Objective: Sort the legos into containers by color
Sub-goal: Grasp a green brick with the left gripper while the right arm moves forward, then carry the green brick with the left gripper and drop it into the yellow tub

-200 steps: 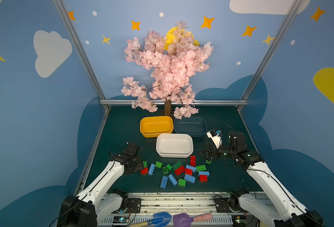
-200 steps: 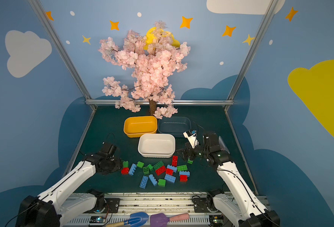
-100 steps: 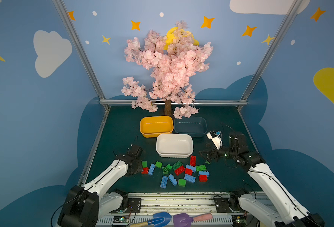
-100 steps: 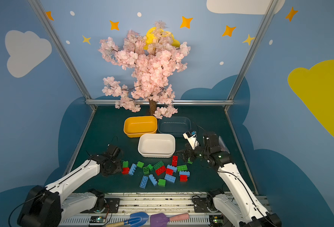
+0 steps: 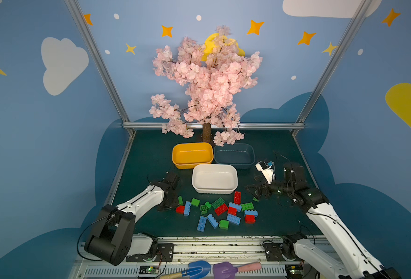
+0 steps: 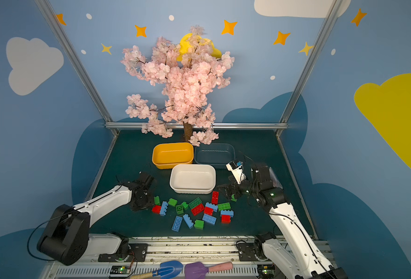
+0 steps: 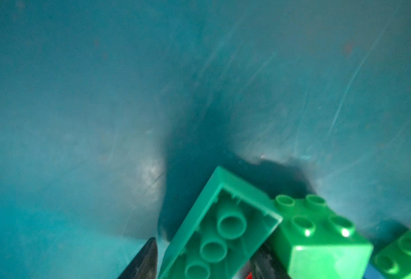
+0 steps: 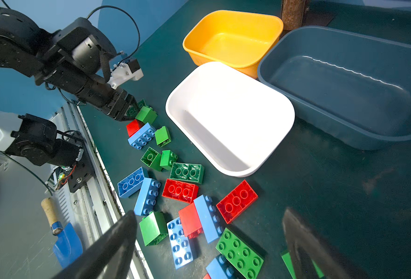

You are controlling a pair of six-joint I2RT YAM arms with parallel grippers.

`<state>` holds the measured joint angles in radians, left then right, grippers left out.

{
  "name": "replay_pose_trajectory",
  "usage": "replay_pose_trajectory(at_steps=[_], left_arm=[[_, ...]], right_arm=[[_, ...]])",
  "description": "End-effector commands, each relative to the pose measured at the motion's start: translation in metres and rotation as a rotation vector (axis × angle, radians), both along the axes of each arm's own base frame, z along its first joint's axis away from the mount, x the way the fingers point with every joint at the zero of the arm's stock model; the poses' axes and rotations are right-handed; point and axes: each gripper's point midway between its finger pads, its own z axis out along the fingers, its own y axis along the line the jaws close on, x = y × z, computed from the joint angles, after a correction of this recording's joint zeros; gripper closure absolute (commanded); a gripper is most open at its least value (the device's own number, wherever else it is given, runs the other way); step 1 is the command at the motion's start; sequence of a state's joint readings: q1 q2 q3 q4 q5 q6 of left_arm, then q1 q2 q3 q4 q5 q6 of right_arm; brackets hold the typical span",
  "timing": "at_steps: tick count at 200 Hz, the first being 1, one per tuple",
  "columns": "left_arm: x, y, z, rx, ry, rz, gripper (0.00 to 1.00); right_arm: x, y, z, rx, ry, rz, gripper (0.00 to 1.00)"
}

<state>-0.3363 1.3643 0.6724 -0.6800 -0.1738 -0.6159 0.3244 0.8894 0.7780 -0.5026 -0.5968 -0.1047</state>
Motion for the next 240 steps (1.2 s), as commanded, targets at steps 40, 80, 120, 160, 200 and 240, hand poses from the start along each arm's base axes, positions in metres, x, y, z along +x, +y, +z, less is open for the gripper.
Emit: replay_pose_trajectory(at_steps=[40,80,120,160,200,240], left_arm=[[0.006,0.000,-0.004,-0.035,0.045,-0.010,0.49],[0.005,0.000,-0.005,-0.038,0.055,-0.011,0.67],[0.010,0.003,0.008,-0.019,0.036,-0.018,0.81],[0.030,-0.007,0.052,-0.062,-0.038,-0.052,0.80],[0.087,-0.036,0.088,-0.140,-0.150,-0.161,0.79],[0.166,-0.056,0.098,-0.118,-0.212,-0.259,0.80]], right_arm=[[-0.013,0.009,-0.002,0.067,0.062,0.051,0.07],[-0.013,0.010,-0.003,0.072,0.061,0.048,0.07],[-0.011,0.010,0.000,0.083,0.049,0.037,0.07],[-0.006,0.016,0.018,0.144,0.028,0.042,0.07],[0.001,0.027,0.038,0.204,0.022,0.088,0.07],[0.012,0.034,0.042,0.224,0.031,0.112,0.07]])
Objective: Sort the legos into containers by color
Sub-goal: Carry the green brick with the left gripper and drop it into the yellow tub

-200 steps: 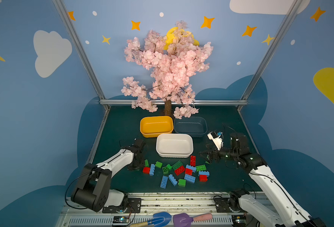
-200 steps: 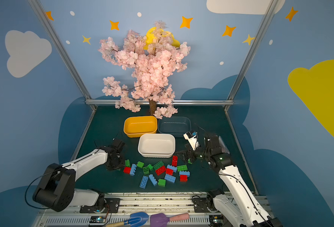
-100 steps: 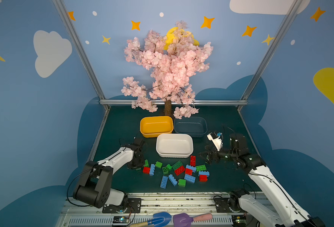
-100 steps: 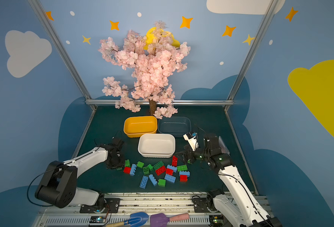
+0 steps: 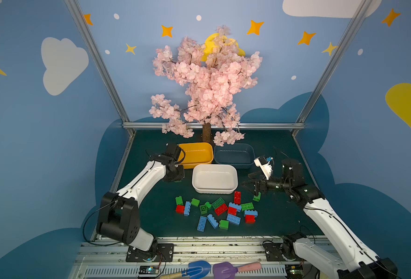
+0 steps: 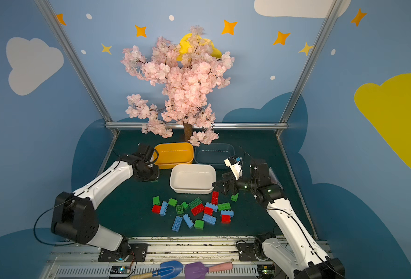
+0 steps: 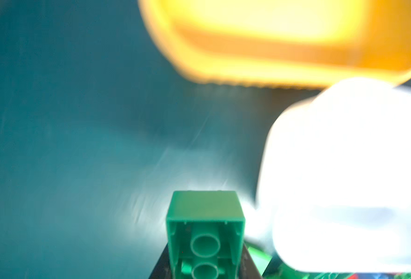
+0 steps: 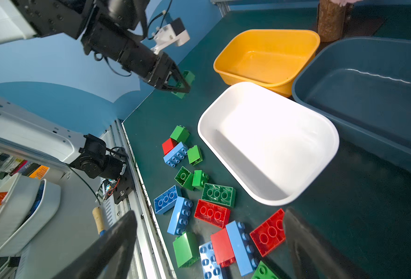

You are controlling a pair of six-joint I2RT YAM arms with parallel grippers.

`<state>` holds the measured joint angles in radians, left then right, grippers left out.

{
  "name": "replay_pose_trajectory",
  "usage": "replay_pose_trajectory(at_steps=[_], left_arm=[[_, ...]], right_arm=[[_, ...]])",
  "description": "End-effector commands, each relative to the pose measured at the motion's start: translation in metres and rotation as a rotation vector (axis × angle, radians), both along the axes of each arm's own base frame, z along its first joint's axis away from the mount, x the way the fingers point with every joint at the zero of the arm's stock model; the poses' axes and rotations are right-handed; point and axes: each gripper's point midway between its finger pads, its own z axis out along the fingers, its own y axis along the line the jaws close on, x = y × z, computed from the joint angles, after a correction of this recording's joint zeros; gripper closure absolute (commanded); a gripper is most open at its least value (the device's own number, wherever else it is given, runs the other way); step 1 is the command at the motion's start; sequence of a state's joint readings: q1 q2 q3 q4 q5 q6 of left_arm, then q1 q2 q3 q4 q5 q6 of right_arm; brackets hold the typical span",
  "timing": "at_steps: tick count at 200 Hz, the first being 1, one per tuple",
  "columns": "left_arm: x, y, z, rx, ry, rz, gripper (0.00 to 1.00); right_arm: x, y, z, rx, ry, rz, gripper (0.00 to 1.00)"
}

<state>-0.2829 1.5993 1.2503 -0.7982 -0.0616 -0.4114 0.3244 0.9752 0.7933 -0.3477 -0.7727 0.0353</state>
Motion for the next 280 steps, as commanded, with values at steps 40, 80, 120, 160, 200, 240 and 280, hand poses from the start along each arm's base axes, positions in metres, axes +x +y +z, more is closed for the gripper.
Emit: replay_pose_trajectory(at_steps=[40,80,120,160,200,240,280], left_arm=[[0.107,-0.014,-0.015,0.090,-0.084,-0.146,0.80],[0.153,-0.007,-0.023,0.142,-0.125,-0.154,0.79],[0.161,-0.008,-0.045,0.142,-0.087,-0.171,0.71],[0.147,-0.012,-0.025,0.098,-0.080,-0.185,0.44],[0.087,-0.015,0.006,0.049,-0.019,-0.149,0.29],[-0.004,-0.018,0.001,-0.005,0.047,-0.078,0.24],[-0.079,-0.001,-0.028,-0.006,0.116,0.044,0.25]], right_arm=[[0.015,0.013,0.022,0.058,-0.035,0.034,0.07],[0.017,0.011,0.019,0.046,-0.030,0.023,0.07],[0.017,0.011,0.017,0.037,-0.025,0.017,0.07],[0.019,0.012,0.016,0.032,-0.019,0.032,0.07],[0.019,0.014,0.016,0.034,-0.015,0.046,0.07],[0.018,0.017,0.014,0.040,-0.001,0.069,0.07],[0.010,0.016,0.010,0.031,0.011,0.092,0.07]])
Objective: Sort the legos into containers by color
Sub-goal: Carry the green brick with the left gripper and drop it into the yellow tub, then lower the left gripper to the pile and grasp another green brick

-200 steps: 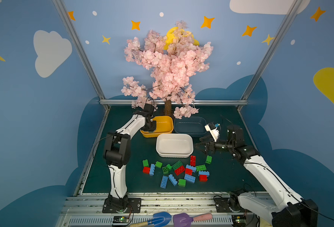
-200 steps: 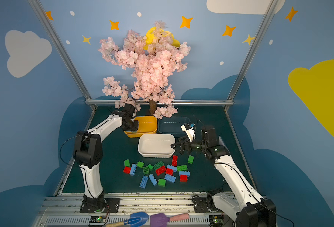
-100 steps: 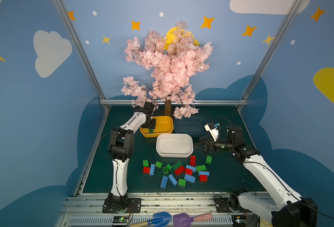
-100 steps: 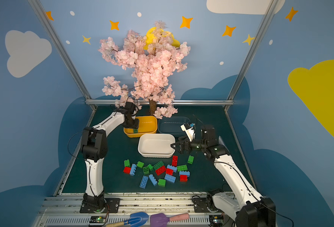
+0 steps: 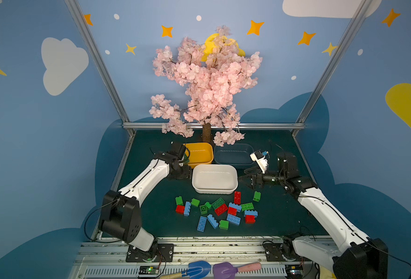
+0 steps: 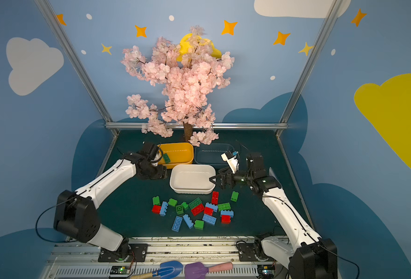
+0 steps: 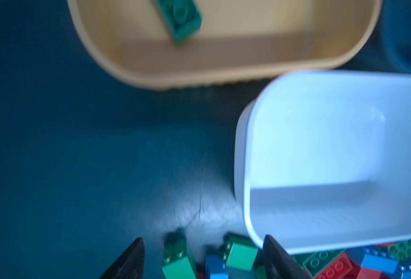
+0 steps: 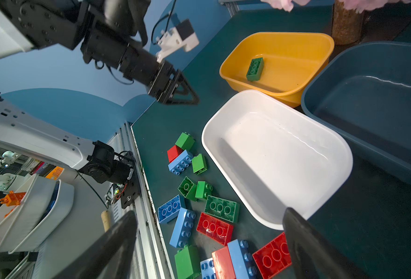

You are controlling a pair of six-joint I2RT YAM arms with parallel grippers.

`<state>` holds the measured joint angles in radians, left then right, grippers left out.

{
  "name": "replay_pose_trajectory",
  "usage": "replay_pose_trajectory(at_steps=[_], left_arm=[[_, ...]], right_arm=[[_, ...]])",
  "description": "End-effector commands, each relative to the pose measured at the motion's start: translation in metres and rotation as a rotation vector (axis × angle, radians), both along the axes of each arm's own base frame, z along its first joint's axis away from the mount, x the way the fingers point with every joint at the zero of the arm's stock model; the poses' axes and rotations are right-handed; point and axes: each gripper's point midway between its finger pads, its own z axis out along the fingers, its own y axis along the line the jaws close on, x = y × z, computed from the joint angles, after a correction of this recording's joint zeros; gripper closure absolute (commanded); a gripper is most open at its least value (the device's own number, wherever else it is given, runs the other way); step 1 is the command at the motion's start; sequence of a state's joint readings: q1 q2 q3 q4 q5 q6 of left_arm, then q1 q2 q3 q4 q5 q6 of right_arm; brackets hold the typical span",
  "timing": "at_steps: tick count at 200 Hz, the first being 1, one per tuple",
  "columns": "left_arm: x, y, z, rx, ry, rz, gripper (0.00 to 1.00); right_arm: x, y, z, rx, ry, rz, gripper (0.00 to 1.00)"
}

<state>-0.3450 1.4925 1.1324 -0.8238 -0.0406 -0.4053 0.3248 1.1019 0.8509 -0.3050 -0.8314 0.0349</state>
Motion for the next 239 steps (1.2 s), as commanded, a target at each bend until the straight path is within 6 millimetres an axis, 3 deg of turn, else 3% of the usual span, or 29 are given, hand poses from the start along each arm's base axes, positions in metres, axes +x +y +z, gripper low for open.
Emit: replay_pose_trajectory(at_steps=[1,28,84,163,174,202,239], left_arm=[[-0.037,0.011,-0.022,0.004,0.076,0.122,0.25],[-0.058,0.012,-0.040,-0.015,0.082,0.185,0.28],[-0.061,0.014,-0.072,0.019,0.107,0.219,0.41],[-0.069,0.011,-0.092,0.020,0.158,0.199,0.76],[-0.070,0.013,-0.090,0.031,0.161,0.195,0.81],[-0.059,0.019,-0.065,0.084,0.124,0.166,0.81],[-0.011,0.018,-0.014,0.090,0.011,0.110,0.81]], right_arm=[[-0.007,0.003,0.009,0.008,-0.024,0.044,0.07],[-0.013,0.002,0.006,0.010,-0.016,0.046,0.07],[-0.018,-0.001,0.004,0.003,-0.022,0.038,0.07],[-0.021,0.000,0.002,0.016,-0.005,0.049,0.07],[-0.021,0.001,0.003,0.023,-0.003,0.053,0.07],[-0.020,0.003,0.007,0.041,-0.003,0.063,0.07],[-0.021,0.011,0.013,0.101,0.022,0.103,0.07]])
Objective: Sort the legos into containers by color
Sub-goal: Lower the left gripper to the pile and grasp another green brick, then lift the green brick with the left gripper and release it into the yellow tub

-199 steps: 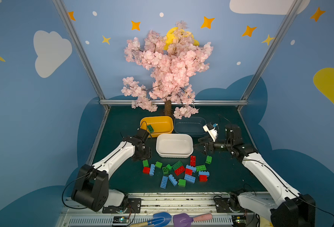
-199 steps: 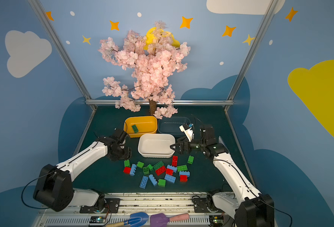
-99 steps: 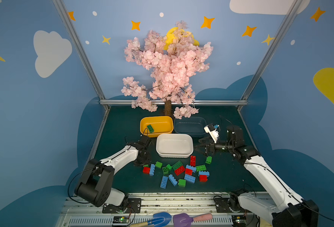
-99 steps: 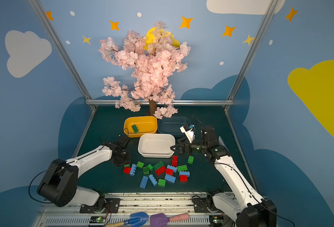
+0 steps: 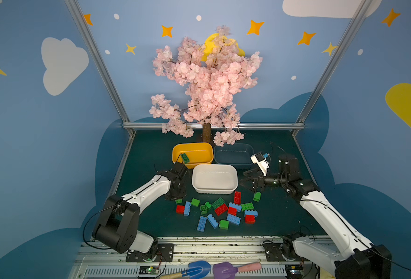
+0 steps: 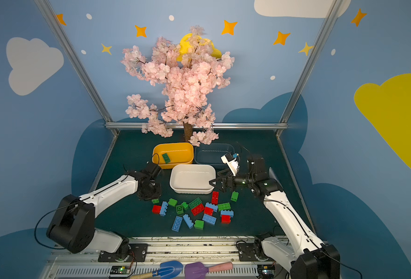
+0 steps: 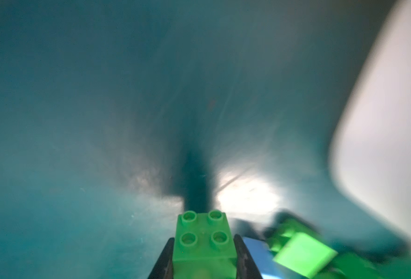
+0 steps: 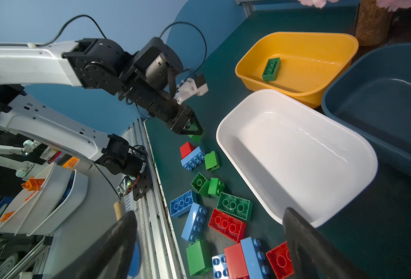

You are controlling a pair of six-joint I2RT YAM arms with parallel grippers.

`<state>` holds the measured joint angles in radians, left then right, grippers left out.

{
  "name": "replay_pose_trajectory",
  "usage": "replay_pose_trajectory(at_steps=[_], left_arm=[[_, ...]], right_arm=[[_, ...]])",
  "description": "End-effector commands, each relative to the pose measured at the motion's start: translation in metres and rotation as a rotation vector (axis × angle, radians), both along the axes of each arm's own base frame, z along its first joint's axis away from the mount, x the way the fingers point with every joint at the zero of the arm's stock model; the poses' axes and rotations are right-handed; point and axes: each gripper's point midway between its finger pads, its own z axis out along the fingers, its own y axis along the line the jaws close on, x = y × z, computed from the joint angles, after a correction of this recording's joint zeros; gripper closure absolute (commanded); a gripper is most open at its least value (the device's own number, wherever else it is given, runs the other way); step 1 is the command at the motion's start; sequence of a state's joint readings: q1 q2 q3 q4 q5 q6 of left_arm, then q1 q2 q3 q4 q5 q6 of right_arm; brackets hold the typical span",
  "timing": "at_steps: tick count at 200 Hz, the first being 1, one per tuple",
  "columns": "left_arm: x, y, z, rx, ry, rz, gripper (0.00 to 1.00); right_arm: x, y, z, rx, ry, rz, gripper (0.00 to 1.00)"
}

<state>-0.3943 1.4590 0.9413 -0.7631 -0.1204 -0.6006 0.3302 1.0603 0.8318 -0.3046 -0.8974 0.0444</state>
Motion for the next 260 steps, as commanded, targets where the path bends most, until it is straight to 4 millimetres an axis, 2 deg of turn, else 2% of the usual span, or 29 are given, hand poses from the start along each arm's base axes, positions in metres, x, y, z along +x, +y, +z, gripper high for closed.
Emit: replay_pose_trajectory(at_steps=[1,36,61,91,136,171,198,217,237,260], left_arm=[[0.026,0.005,0.031,0.034,-0.061,-0.056,0.80],[0.092,-0.002,0.063,0.023,-0.161,-0.119,0.80],[0.146,-0.010,0.073,0.014,-0.229,-0.136,0.80],[0.199,-0.026,0.066,-0.010,-0.265,-0.136,0.79],[0.247,-0.040,0.044,-0.037,-0.297,-0.097,0.78],[0.264,-0.047,0.021,-0.039,-0.292,-0.086,0.77],[0.265,-0.034,0.005,0.043,-0.262,-0.081,0.75],[0.264,-0.026,0.002,0.108,-0.246,-0.096,0.67],[0.260,-0.020,0.010,0.151,-0.236,-0.099,0.56],[0.260,-0.022,0.037,0.145,-0.290,-0.115,0.48]], right_arm=[[-0.004,0.007,0.005,0.056,0.023,0.050,0.07],[-0.002,0.011,0.006,0.072,0.036,0.067,0.07],[0.003,0.011,0.006,0.064,0.024,0.055,0.07],[0.008,0.013,0.006,0.061,0.020,0.048,0.07],[0.014,0.012,0.003,0.039,0.010,0.030,0.07],[0.017,0.014,0.000,0.036,0.021,0.032,0.07],[0.017,0.013,-0.001,0.032,0.020,0.036,0.07],[0.016,0.013,-0.001,0.033,0.025,0.039,0.07],[0.015,0.015,0.001,0.039,0.026,0.043,0.08],[0.014,0.015,0.002,0.042,0.027,0.047,0.07]])
